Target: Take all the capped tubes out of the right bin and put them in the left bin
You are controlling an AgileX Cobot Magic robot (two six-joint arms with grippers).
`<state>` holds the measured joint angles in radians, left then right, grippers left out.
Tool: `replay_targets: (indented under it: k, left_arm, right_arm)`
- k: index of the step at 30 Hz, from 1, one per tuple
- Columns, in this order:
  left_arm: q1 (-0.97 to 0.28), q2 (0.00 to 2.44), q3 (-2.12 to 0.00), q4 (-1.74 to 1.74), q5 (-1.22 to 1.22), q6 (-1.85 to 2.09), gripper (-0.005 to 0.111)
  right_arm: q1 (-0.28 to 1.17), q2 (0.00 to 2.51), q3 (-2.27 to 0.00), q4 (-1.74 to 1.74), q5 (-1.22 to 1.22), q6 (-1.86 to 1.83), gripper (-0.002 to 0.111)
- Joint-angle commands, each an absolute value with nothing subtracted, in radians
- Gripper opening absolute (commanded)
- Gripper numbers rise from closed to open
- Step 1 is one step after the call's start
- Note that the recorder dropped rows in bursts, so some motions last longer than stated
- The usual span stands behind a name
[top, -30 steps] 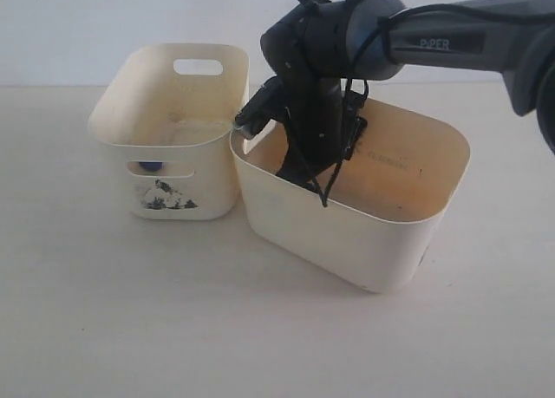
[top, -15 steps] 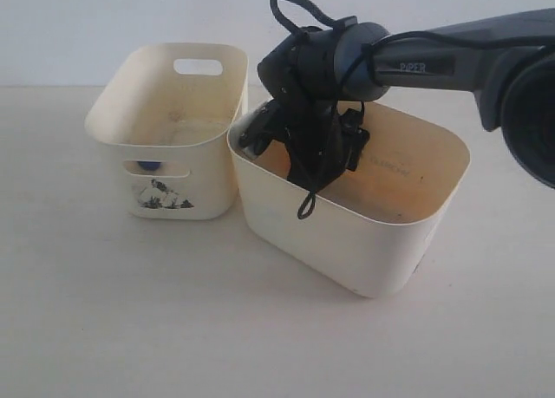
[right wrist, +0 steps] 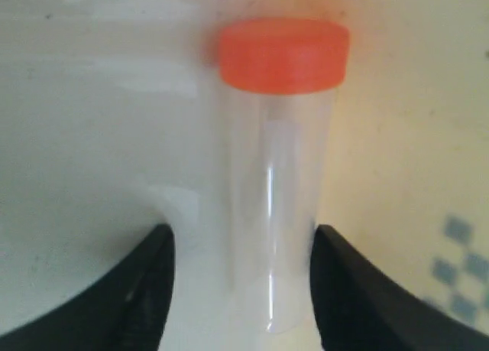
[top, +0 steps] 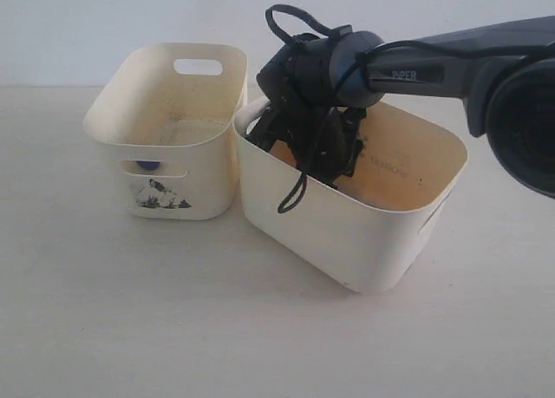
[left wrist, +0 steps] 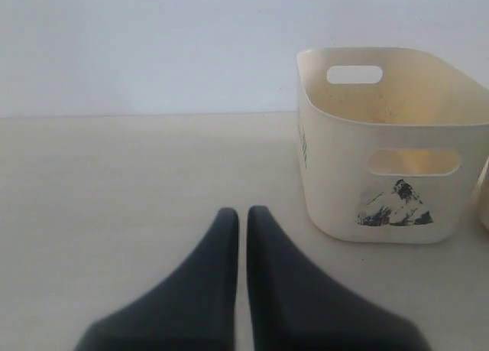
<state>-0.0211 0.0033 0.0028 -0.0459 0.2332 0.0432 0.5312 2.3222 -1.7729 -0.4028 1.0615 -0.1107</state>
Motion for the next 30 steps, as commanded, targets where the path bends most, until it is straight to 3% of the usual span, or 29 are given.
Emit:
replay_targets:
  k: [1,5,8,10,13,16,23,26,30]
  left_arm:
    - [-0.020,0.000,0.000,-0.044,0.232,0.035,0.004]
    - [-0.020,0.000,0.000,-0.044,0.232,0.035,0.004]
    - [-0.020,0.000,0.000,-0.044,0.232,0.035,0.004]
    - [-0.020,0.000,0.000,-0.044,0.232,0.035,0.004]
    - [-0.020,0.000,0.000,-0.044,0.232,0.035,0.004]
    - [-0.020,0.000,0.000,-0.044,0.232,0.035,0.004]
    - [-0.020,0.000,0.000,-0.044,0.232,0.035,0.004]
    - [-0.020,0.000,0.000,-0.044,0.232,0.035,0.004]
    - [-0.020,0.000,0.000,-0.044,0.232,0.035,0.004]
  right_arm:
    - [0.529,2.370,-1.756,-0.330,1.021,-0.110,0.056]
    - [0.529,2.370,-1.756,-0.332,1.021,-0.110,0.077]
    - [0.529,2.370,-1.756,-0.322,1.031,-0.110,0.079]
    - [0.529,2.372,-1.756,-0.320,1.031,-0.110,0.068]
    - [0.529,2.374,-1.756,-0.322,1.031,-0.096,0.042]
    - [0.529,2.374,-1.756,-0.331,1.008,-0.083,0.035]
    - [0.529,2.374,-1.756,-0.340,1.010,-0.081,0.068]
    - [0.529,2.374,-1.756,-0.340,1.012,-0.081,0.058]
    - [0.529,2.375,-1.756,-0.340,1.022,-0.076,0.023]
